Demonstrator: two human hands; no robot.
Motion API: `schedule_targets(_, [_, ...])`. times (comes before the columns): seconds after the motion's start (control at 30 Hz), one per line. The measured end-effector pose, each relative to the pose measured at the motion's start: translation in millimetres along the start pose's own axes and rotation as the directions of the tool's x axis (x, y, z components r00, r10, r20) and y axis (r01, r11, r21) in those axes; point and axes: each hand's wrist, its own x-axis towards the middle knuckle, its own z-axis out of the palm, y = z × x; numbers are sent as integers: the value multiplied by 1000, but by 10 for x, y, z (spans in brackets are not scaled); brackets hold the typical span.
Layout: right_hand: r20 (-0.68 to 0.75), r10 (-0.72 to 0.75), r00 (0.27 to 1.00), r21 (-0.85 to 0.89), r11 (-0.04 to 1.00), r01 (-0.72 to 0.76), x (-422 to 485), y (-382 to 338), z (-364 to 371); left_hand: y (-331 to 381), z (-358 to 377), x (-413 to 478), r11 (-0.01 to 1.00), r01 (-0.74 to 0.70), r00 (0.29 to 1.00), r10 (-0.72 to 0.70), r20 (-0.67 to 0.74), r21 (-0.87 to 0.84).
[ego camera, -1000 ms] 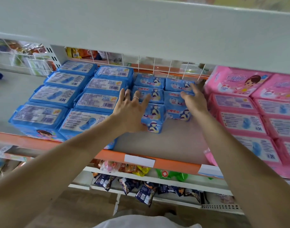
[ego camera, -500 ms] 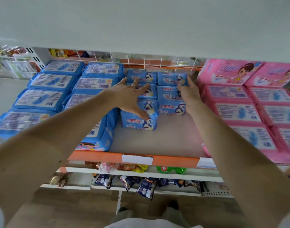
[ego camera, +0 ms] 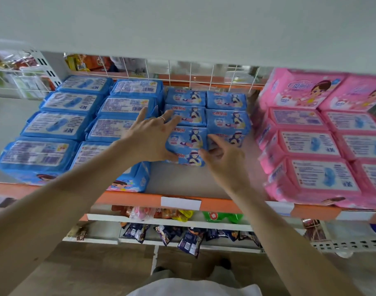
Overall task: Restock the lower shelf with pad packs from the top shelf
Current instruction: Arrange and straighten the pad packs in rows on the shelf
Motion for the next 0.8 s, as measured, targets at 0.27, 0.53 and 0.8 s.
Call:
schedule_targets(0.27, [-49,-48,998,-2,999,48,45,-75,173,1,94,-31,997,-23,994,16,-104,-72])
schedule_targets(0.53, [-71,-40,997,-55,998,36,-59,-71,87,93,3,-121,1000,15,993,-12,-117,22])
schedule_targets(0.8, [-184,-277,943,-198,950,241,-442,59,-449,679,-76,-346,991,-91,904,42,-425,-96])
